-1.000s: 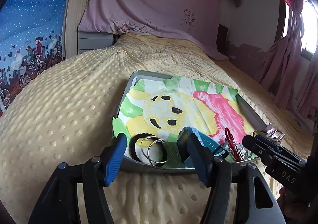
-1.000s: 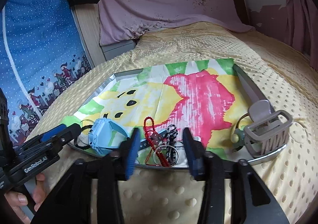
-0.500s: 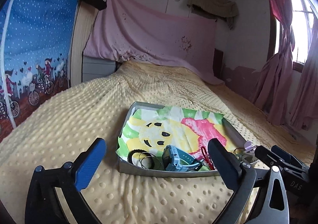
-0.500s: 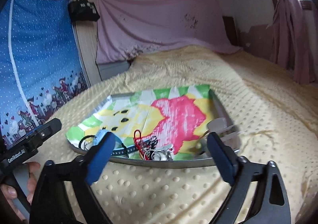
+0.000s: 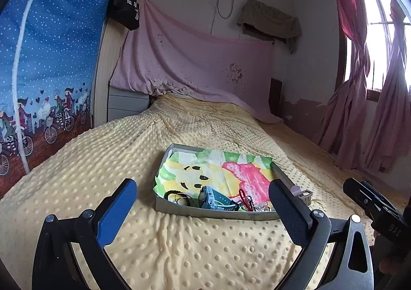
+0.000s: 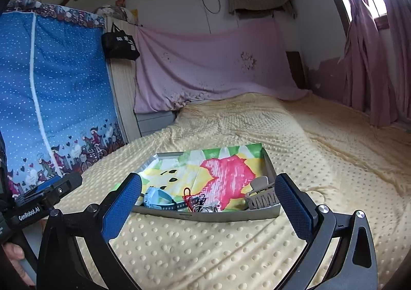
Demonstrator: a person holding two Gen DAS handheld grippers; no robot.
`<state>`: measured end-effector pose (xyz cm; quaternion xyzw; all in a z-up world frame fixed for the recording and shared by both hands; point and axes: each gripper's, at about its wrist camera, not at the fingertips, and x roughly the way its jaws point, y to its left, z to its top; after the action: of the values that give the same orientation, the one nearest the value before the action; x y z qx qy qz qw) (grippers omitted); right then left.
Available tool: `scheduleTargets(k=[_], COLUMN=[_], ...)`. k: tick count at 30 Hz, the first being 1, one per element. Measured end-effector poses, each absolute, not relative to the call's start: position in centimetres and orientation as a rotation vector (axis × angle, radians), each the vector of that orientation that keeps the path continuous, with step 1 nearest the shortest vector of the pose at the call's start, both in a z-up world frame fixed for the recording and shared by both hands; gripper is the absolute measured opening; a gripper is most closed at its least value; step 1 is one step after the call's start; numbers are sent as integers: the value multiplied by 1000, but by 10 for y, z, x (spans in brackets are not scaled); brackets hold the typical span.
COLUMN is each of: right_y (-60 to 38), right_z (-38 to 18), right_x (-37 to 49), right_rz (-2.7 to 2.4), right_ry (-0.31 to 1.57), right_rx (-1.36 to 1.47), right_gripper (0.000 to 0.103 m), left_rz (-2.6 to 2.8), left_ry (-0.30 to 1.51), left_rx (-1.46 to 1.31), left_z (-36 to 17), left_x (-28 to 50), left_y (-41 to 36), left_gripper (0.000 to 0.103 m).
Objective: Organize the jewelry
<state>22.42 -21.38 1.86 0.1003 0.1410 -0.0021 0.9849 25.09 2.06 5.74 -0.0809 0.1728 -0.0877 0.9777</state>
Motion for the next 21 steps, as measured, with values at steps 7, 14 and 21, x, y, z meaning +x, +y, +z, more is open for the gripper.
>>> scheduleTargets(k=[7,14,21], right_y=[-214,-214,-215], right_z=[26,32,35], right_x=[193,165,132], right_rz=[11,19,15], right_ry=[270,252,236], right_rx=[178,165,153], right_gripper=[102,102,102], left_rz=[-167,-162,-173], left_ry=[319,304,304], left_rx=[-147,-144,-133], left_z=[63,67,65], left_x=[220,197,171], left_y=[19,20,19], left_gripper=[103,103,103])
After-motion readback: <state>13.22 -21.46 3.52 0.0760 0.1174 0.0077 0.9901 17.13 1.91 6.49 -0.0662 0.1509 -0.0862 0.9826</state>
